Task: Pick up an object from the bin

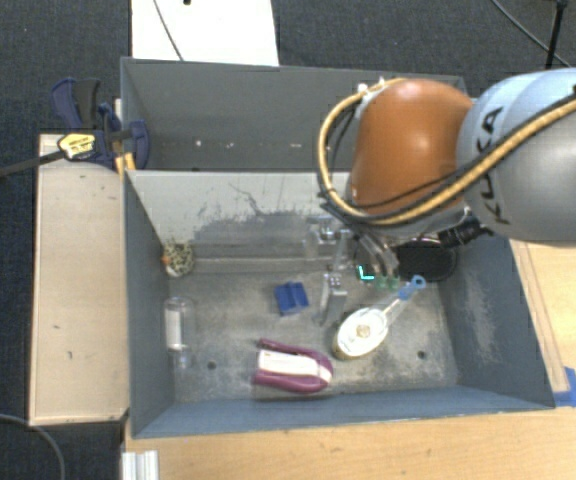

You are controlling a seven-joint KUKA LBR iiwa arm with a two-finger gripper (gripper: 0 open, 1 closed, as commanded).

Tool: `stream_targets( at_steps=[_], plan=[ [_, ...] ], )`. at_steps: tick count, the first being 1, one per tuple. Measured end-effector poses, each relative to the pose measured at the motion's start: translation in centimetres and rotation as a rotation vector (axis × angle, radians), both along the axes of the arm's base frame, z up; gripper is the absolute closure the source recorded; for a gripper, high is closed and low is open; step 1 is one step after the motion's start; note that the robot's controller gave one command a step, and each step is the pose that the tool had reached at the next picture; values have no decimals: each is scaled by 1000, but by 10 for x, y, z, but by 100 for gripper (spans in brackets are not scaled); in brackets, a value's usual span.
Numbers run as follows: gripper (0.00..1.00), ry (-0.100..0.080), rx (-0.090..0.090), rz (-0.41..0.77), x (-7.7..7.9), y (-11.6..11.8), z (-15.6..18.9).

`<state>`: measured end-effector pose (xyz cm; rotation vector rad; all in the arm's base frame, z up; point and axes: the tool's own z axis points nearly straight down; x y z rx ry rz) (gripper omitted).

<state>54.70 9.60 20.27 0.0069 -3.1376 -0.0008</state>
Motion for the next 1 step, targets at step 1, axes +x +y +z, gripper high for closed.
stream_targets(
  at_steps=[1],
  plan=[
    [0, -2, 0, 248, -11, 7, -50]
  ],
)
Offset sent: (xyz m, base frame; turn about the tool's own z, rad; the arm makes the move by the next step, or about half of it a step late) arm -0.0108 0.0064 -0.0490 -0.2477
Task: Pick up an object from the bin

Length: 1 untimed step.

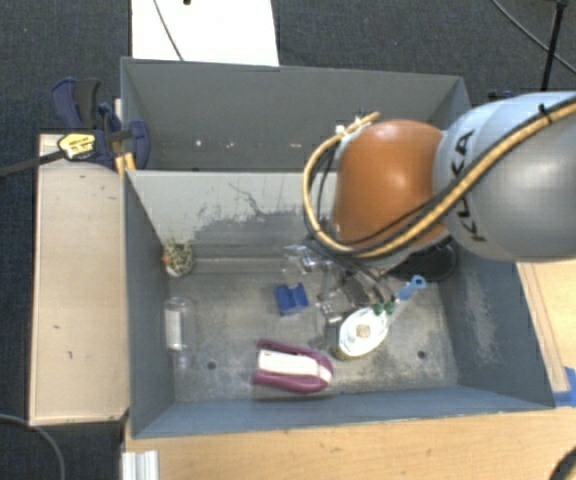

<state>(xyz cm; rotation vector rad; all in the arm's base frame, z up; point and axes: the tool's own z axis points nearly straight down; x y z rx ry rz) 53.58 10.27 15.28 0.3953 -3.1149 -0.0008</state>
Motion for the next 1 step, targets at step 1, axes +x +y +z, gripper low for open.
stream_targets(
  at_steps=[1],
  plan=[
    [0, 2, -1, -86, 34, -13, -74]
  ],
)
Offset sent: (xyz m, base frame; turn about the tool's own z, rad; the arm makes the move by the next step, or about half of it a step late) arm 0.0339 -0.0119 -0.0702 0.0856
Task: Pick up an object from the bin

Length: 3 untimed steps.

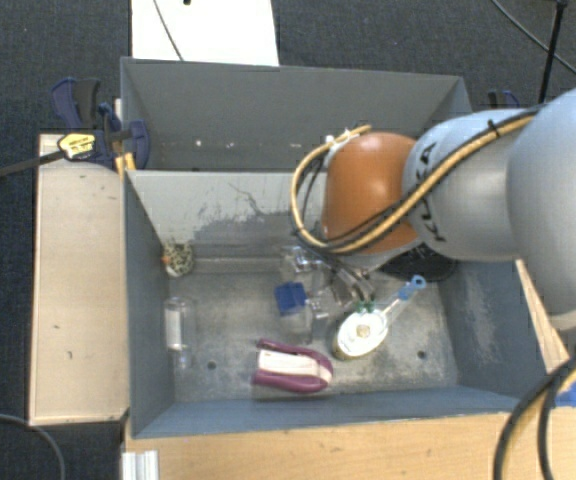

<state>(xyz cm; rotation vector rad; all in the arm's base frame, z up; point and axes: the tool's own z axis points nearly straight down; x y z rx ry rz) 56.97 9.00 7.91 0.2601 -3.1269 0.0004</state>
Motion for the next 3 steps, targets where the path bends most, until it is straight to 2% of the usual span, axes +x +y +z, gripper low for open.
stream_targets(
  at_steps=[1, 2, 3],
  plan=[
    [100, -5, 2, -2, 1, 1, 5],
    [100, -19, 4, 813, 7, -14, -5],
    [100, -13, 1, 855, -30, -8, 117]
  ],
)
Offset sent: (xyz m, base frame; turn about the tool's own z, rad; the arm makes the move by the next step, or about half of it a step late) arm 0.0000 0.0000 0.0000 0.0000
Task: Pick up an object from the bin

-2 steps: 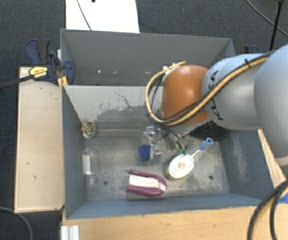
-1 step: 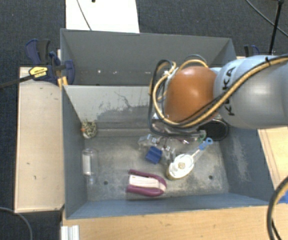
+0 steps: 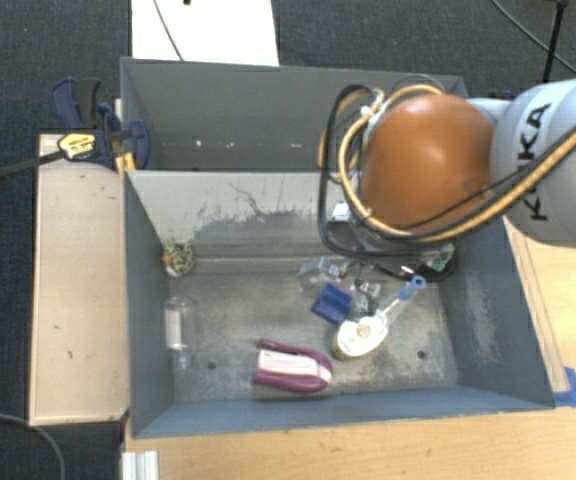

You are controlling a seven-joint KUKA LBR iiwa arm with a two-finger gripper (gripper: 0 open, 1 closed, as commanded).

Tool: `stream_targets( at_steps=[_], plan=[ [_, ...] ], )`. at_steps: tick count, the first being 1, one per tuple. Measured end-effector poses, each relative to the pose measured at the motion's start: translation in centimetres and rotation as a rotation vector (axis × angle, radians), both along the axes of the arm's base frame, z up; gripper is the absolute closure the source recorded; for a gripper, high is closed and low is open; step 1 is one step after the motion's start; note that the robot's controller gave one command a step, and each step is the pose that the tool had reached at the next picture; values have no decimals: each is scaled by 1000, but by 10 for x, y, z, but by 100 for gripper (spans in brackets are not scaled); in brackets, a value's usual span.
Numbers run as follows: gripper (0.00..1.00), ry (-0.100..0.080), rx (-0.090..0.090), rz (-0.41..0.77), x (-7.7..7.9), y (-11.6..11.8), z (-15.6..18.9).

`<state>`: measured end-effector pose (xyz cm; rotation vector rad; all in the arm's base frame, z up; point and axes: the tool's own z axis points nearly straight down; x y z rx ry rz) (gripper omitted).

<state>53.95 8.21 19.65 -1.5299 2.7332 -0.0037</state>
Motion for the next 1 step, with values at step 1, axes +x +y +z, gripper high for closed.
stream_targets(
  at_steps=[1],
  plan=[
    [100, 2, -1, 25, -14, -6, 48]
  ],
)
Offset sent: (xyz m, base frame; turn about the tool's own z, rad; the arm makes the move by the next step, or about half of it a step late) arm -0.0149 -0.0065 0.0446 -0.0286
